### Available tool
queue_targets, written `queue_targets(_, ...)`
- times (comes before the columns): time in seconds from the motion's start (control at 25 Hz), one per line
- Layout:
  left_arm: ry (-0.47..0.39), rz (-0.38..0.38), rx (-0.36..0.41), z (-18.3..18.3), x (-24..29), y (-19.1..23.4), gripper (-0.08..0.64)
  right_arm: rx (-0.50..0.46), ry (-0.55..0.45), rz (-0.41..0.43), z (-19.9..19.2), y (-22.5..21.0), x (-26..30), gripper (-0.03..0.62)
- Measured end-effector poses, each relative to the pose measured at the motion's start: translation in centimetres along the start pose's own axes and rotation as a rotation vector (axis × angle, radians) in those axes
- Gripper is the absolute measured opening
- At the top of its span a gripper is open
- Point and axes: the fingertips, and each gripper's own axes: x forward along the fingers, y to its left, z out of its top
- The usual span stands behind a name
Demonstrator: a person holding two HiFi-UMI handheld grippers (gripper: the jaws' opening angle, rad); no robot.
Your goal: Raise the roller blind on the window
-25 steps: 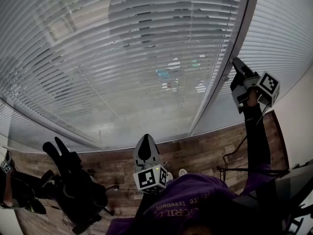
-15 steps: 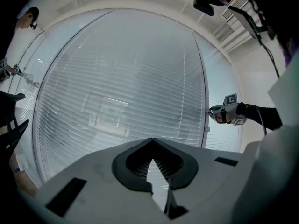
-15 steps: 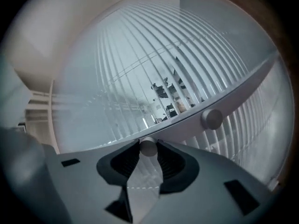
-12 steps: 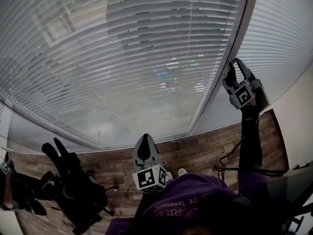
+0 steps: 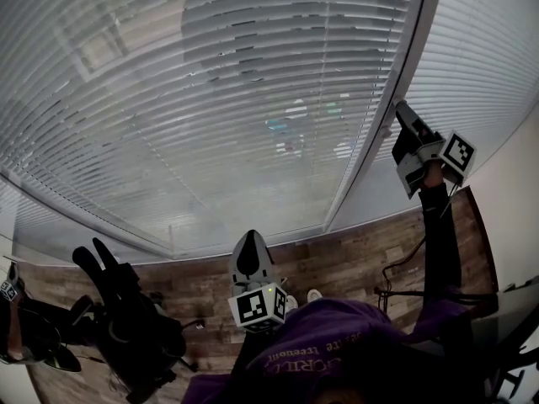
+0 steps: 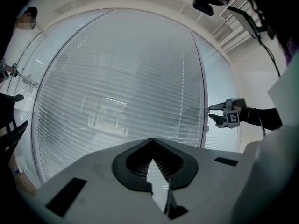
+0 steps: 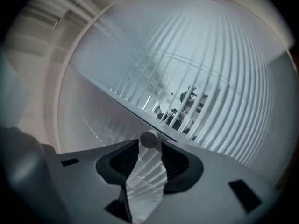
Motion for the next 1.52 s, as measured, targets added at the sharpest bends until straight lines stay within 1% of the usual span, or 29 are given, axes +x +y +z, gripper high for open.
queue_targets(0.04, -0.001, -0.002, 0.001, 0.0, 0.0, -0.1, 0.002, -0.138, 0.024, -0.047, 0.0, 0.0, -0.1, 0.130)
queue_targets(0.16, 0.002, -0.005, 0.001, 0.0, -0.2, -0.1, 0.002, -0.594, 0.076, -0.202, 0.2, 0.2, -0.3, 0.130)
queue_targets(0.24, 0.001, -0.003, -0.001, 0.0, -0.3, 0.0, 0.002, -0.885, 0.111, -0.283, 0.1, 0.5, -0.2, 0.130)
queue_targets(0.32, -0.002, -0.002, -0.002, -0.1, -0.3, 0.0, 0.002, -1.133, 0.139, -0.341, 0.0, 0.9, 0.0, 0.130)
queue_targets(0.36, -0.002, -0.002, -0.002, -0.1, -0.2, 0.0, 0.002, -1.228, 0.152, -0.359, -0.1, 1.1, 0.1, 0.130)
queue_targets(0.44, -0.001, -0.003, -0.002, -0.2, -0.3, 0.0, 0.002, -1.364, 0.185, -0.373, -0.5, 1.3, 0.3, 0.130)
queue_targets(0.56, 0.001, -0.005, 0.000, -0.2, -0.3, -0.2, 0.002, -1.498, 0.225, -0.389, -1.0, 1.7, 0.8, 0.130)
queue_targets(0.72, 0.002, -0.002, -0.003, 0.0, -0.5, -0.1, 0.002, -1.712, 0.257, -0.459, -0.9, 2.0, 1.2, 0.127)
queue_targets(0.84, 0.000, 0.001, -0.004, 0.3, -0.5, 0.0, 0.002, -1.817, 0.302, -0.514, -0.8, 1.5, 1.3, 0.127)
queue_targets(0.92, -0.001, 0.002, -0.002, 0.1, -0.6, 0.1, 0.002, -1.839, 0.311, -0.534, -0.8, 1.0, 1.3, 0.127)
queue_targets(1.04, 0.001, 0.002, 0.003, 0.0, -0.6, 0.1, 0.002, -1.815, 0.299, -0.538, -0.9, 0.8, 1.1, 0.124)
queue_targets(1.12, 0.004, 0.002, 0.005, -0.1, -0.5, 0.1, 0.002, -1.774, 0.280, -0.538, -0.9, 0.8, 1.2, 0.124)
queue_targets(1.16, 0.005, 0.002, 0.005, -0.1, -0.4, 0.1, 0.002, -1.722, 0.266, -0.531, -0.8, 0.9, 1.2, 0.123)
queue_targets(1.2, 0.005, 0.002, 0.005, 0.0, -0.4, 0.1, 0.002, -1.645, 0.251, -0.519, -0.8, 1.0, 1.2, 0.123)
queue_targets(1.28, 0.004, 0.001, 0.004, 0.2, -0.3, 0.0, 0.002, -1.434, 0.217, -0.485, -0.4, 1.2, 1.1, 0.123)
queue_targets(1.4, 0.003, -0.002, 0.003, 0.5, -0.3, -0.2, 0.002, -1.042, 0.159, -0.417, 0.2, 0.9, 1.0, 0.123)
queue_targets(1.52, 0.005, 0.001, 0.002, 0.1, -0.2, 0.0, 0.002, -0.638, 0.088, -0.324, 0.3, 0.7, 1.0, 0.123)
